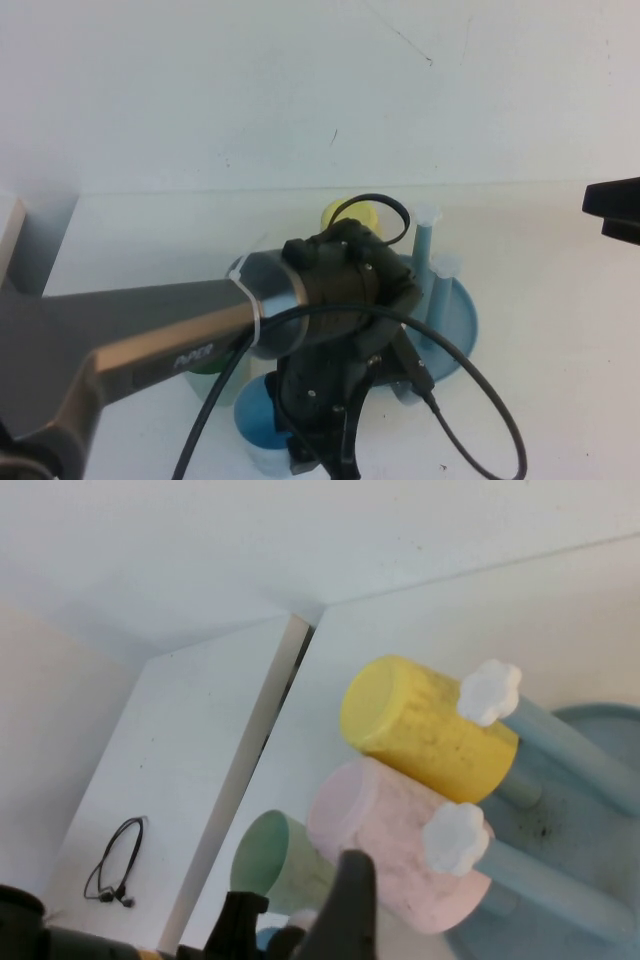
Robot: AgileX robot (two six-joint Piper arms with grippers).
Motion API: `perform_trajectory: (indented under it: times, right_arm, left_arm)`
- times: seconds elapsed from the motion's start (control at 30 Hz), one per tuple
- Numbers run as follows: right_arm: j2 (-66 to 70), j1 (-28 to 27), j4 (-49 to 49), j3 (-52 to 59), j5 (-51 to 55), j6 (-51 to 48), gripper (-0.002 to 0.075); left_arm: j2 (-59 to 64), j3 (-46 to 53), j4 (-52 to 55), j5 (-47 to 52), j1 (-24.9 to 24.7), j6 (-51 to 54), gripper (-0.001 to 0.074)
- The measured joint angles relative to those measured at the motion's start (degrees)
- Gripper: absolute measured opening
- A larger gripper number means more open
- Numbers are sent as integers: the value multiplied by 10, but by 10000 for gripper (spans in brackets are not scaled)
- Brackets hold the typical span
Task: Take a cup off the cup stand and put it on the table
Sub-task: Place the cup on the table
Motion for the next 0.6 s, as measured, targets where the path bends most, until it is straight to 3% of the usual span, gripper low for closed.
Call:
perform_trajectory:
  times: [0.1,0.23,0.5,0.6]
  right_arm:
    - [0,0,0,0,0,0,692]
    - [0,0,0,0,4,0,692]
    - [0,0,0,0,16,0,692]
    - [0,0,0,0,20,0,692]
  left_arm:
    - [-5,-26,2,-1,0,-12,371]
    - [-33,-53,8,-1,0,-25,365]
    - [-144,-66,13,4,0,-69,247]
    - [-199,-66,13,7,0,-84,148]
